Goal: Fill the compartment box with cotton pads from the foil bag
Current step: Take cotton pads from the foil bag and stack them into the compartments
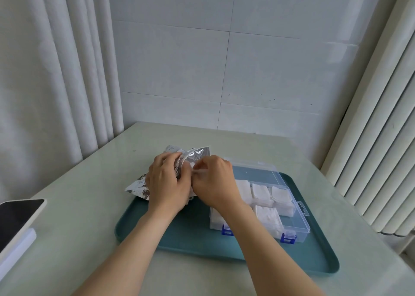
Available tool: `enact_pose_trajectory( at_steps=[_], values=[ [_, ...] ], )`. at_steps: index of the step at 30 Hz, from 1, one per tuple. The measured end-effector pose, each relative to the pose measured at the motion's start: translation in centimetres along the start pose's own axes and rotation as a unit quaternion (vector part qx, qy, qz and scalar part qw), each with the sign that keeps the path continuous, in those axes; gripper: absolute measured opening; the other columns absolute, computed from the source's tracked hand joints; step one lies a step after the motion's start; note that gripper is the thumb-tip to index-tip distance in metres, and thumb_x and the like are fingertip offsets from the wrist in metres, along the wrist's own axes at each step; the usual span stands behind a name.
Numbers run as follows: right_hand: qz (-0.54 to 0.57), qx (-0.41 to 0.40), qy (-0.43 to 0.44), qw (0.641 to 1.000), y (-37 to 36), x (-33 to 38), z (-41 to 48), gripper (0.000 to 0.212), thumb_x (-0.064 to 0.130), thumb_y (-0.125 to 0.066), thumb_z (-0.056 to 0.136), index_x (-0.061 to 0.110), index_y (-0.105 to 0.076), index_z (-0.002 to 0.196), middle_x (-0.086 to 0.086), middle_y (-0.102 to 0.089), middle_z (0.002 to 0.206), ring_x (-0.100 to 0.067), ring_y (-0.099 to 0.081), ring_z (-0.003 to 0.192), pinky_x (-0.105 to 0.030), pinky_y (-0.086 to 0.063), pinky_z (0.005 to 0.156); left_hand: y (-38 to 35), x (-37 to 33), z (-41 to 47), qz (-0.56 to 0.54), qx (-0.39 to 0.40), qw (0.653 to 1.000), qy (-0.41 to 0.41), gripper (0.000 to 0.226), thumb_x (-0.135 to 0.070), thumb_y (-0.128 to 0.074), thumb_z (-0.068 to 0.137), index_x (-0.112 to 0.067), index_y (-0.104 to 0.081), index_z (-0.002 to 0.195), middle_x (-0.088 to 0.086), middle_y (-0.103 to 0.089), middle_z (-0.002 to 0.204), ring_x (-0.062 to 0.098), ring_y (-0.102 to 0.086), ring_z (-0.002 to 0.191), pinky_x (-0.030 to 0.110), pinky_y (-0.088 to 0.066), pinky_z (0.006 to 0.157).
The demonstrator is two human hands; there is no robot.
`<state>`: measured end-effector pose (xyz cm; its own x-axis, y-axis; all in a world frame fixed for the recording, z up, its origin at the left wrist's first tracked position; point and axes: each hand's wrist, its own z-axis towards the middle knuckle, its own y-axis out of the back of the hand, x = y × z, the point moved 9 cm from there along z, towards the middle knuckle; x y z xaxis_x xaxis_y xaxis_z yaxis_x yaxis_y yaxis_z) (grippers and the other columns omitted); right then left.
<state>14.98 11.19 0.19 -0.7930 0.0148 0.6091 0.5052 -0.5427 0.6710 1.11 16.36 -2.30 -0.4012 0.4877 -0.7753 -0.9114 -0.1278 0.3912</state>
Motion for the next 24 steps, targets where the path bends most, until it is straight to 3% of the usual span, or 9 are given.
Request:
enact_pose_trajectory(
  at_steps=[2,5,11,13,16,19,22,24],
  values=[
    [0.05,-0.007,-0.021,0.999,0.6,-0.2,-0.1,0.006,0.02,-0.065,0.086,0.018,-0.07,0.082,0.006,-0.07,0.075,-0.015,-0.064,0.078,-0.028,-0.053,0.069,0.3,-0.1,0.0,0.006,-0.011,1.0,-0.003,0.06,-0.064,-0.039,0.091,-0.03,-0.066,0.132,-0.005,-0.056,0.138,0.025,-0.054,0.13,0.049,-0.039,0.115],
    [0.116,-0.038,-0.021,0.992,1.9,0.0,-0.4,0.004,0.017,-0.066,0.087,0.018,-0.069,0.087,0.008,-0.068,0.072,-0.008,-0.062,0.071,-0.016,-0.045,0.061,0.8,-0.8,0.1,0.033,-0.038,0.998,-0.03,0.061,-0.07,-0.041,0.094,-0.028,-0.062,0.133,-0.003,-0.055,0.14,0.027,-0.052,0.129,0.049,-0.036,0.111],
    [0.207,-0.057,-0.058,0.975,4.0,-1.2,-0.4,0.013,0.009,-0.064,0.088,0.016,-0.068,0.098,0.007,-0.071,0.083,-0.003,-0.065,0.066,-0.02,-0.053,0.057,1.2,-2.6,-0.2,0.059,-0.074,0.987,-0.131,0.038,-0.038,-0.067,0.101,-0.028,-0.059,0.137,-0.003,-0.051,0.143,0.029,-0.049,0.128,0.045,-0.033,0.104],
    [0.212,-0.065,-0.073,0.972,4.9,-2.2,-0.3,0.011,0.011,-0.065,0.087,0.018,-0.07,0.094,0.005,-0.072,0.082,-0.005,-0.067,0.069,-0.026,-0.056,0.06,0.9,-2.4,-0.2,0.074,-0.069,0.986,-0.133,0.036,-0.033,-0.069,0.1,-0.03,-0.061,0.135,-0.005,-0.051,0.14,0.029,-0.048,0.126,0.042,-0.032,0.101],
    [0.241,-0.069,-0.103,0.963,6.1,-3.7,-0.2,0.007,0.017,-0.068,0.084,0.018,-0.071,0.09,-0.002,-0.075,0.083,-0.025,-0.074,0.079,-0.047,-0.065,0.068,0.6,-2.1,-0.2,0.104,-0.068,0.984,-0.124,0.027,-0.031,-0.068,0.1,-0.03,-0.067,0.127,-0.004,-0.053,0.135,0.032,-0.048,0.122,0.046,-0.034,0.098],
    [0.259,-0.06,-0.105,0.958,7.4,-4.6,-0.7,0.005,0.011,-0.068,0.088,0.014,-0.071,0.091,-0.007,-0.075,0.084,-0.028,-0.073,0.077,-0.05,-0.064,0.068,0.5,-3.6,-0.7,0.112,-0.074,0.975,-0.175,0.021,-0.032,-0.058,0.106,-0.027,-0.07,0.121,-0.003,-0.057,0.134,0.029,-0.047,0.124,0.048,-0.037,0.098],
    [0.275,-0.029,-0.091,0.957,8.7,-4.7,-1.4,0.007,0.007,-0.068,0.092,0.012,-0.071,0.096,-0.011,-0.073,0.089,-0.029,-0.073,0.077,-0.049,-0.064,0.068,0.1,-6.9,-1.9,0.047,-0.057,0.964,-0.256,0.024,-0.026,-0.052,0.107,-0.019,-0.073,0.118,-0.003,-0.062,0.129,0.022,-0.05,0.123,0.035,-0.04,0.102],
    [0.297,0.001,-0.081,0.952,9.2,-4.6,-2.1,0.008,0.005,-0.067,0.096,0.009,-0.069,0.103,-0.016,-0.073,0.095,-0.032,-0.076,0.076,-0.047,-0.065,0.061,-0.3,-8.0,-2.5,-0.037,-0.025,0.972,-0.229,0.027,-0.028,-0.052,0.108,-0.016,-0.072,0.121,-0.006,-0.065,0.123,0.009,-0.058,0.117,0.022,-0.045,0.099]
  ],
)
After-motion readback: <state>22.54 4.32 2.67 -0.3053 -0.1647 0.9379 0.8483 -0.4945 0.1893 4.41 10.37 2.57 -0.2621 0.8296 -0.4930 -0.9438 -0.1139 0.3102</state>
